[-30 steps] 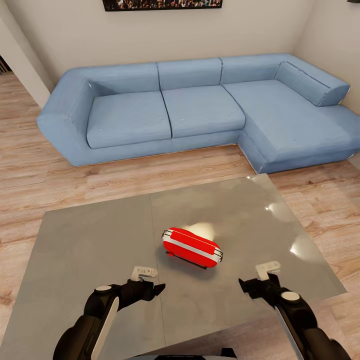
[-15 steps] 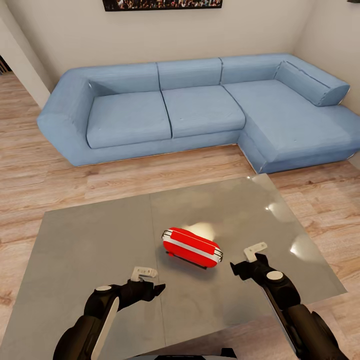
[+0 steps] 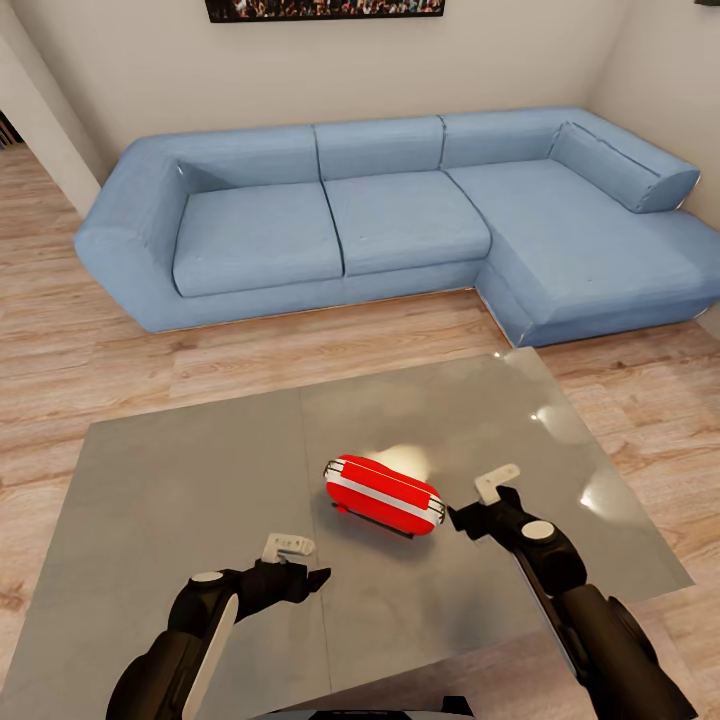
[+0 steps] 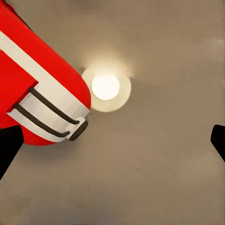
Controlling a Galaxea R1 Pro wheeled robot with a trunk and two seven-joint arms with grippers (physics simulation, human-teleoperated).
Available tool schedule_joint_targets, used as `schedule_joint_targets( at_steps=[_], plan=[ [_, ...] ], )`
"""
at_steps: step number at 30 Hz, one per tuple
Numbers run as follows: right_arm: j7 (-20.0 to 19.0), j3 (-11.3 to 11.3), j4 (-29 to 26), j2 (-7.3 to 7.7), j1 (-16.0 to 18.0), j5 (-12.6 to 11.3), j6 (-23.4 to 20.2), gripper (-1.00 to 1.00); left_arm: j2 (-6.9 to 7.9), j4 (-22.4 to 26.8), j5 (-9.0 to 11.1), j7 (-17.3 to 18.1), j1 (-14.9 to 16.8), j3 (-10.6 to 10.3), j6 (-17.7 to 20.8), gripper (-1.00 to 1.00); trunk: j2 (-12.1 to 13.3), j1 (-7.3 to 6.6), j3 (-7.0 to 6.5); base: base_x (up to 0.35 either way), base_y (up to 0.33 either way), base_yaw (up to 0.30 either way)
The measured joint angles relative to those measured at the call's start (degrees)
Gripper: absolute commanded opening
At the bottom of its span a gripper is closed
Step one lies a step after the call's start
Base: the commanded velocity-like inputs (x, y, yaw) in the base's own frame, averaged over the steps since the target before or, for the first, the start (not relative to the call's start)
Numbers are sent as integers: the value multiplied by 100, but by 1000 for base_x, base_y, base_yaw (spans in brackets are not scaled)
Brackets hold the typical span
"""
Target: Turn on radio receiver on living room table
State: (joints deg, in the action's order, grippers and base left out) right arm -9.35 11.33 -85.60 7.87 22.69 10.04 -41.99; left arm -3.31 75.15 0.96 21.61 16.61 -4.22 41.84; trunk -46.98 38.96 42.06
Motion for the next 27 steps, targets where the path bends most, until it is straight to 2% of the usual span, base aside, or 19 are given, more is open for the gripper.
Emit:
schedule_joint_targets(
  at_steps=[7, 11, 13, 16, 18, 20, 25, 27],
  plan=[
    [-55, 1, 0, -102, 162, -8, 1, 100, 3, 0, 1, 1, 0, 0, -2, 100, 0, 0, 0, 0, 0, 0],
    [-289, 8, 3, -135, 297, -15, -138, 100, 5, 0, 1, 1, 0, 0, -3, 100, 0, 0, 0, 0, 0, 0],
    [-562, 35, 32, -241, 445, -17, -424, 100, 6, 0, 1, 1, 0, 0, -7, 100, 0, 0, 0, 0, 0, 0],
    [-672, 127, 47, -321, 538, -10, -537, 100, 6, 0, 1, 1, 0, 0, -8, 100, 0, 0, 0, 0, 0, 0],
    [-711, 335, 80, -414, 649, 48, -608, 100, 6, -1, 1, 7, 0, 0, -9, 100, 0, 0, 0, 0, 0, 0],
    [-719, 406, 108, -438, 679, 100, -648, 100, 6, 0, 1, 8, 0, 0, -9, 100, 0, 0, 0, 0, 0, 0],
    [-759, 471, 126, -469, 705, 146, -695, 100, 6, 5, 1, 10, 0, 0, -9, 100, 0, 0, 0, 0, 0, 0],
    [-983, 481, 83, -473, 709, 147, -689, 100, 6, 8, 1, 10, 0, 0, -9, 100, 0, 0, 0, 0, 0, 0]
  ],
)
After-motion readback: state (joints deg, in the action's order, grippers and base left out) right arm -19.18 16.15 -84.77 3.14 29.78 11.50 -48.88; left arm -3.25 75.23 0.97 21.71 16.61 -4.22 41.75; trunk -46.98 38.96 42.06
